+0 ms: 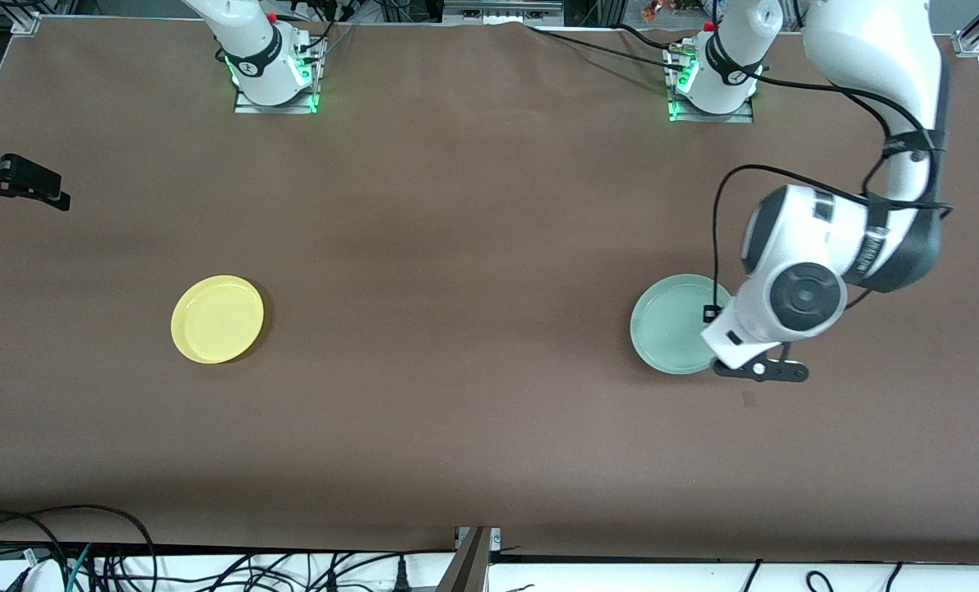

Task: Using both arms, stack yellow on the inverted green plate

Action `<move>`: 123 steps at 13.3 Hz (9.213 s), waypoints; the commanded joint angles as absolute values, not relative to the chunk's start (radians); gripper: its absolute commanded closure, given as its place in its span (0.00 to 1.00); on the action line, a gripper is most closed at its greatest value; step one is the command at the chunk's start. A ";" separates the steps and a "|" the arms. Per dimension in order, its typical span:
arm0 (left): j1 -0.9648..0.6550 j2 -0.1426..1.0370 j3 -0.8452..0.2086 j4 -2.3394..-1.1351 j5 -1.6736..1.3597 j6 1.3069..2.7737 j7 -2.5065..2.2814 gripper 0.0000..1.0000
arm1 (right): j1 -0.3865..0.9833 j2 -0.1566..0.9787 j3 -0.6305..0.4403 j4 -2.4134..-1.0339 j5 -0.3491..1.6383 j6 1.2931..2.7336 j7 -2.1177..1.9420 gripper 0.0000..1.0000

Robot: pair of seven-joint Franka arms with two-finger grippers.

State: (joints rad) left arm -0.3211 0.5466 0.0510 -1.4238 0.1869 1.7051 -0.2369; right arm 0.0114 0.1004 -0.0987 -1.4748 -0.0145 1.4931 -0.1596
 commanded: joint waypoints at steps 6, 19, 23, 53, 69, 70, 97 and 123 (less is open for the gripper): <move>-0.498 0.580 0.071 -1.367 0.462 1.598 -0.374 1.00 | -0.002 0.132 -0.097 -1.466 -0.029 1.477 -0.149 0.00; -0.914 0.833 0.075 -1.210 0.877 1.421 -0.716 1.00 | -0.103 0.435 -0.097 -1.466 -0.034 1.632 -0.166 0.00; -0.997 0.900 0.078 -1.210 0.971 1.401 -0.755 1.00 | -0.152 0.541 -0.097 -1.488 0.041 1.716 -0.222 0.00; -1.140 0.950 0.055 -1.200 0.655 1.779 -1.072 0.00 | -0.149 0.597 -0.069 -1.845 0.150 2.217 -0.236 1.00; -0.520 0.599 0.014 -1.213 0.065 1.895 -0.649 0.00 | -0.126 0.558 0.230 -1.606 0.147 1.885 -0.053 1.00; -0.465 0.565 0.009 -1.210 0.048 1.841 -0.649 0.00 | -0.100 0.561 0.242 -1.605 0.143 1.891 -0.002 1.00; 0.077 0.107 0.014 -1.570 -0.019 1.747 0.109 0.00 | 0.471 0.785 0.247 -1.592 0.407 2.456 0.347 1.00; 0.061 0.196 -0.034 -1.396 -0.005 1.582 0.101 0.00 | 0.494 0.781 0.232 -1.591 0.373 2.457 0.377 0.00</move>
State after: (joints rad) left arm 0.0650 0.1848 -0.0306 -1.4301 -0.0292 1.6062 0.0935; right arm 0.4947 0.7813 0.2319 -1.6077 0.3840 2.4608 0.3623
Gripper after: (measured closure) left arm 0.000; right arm 0.811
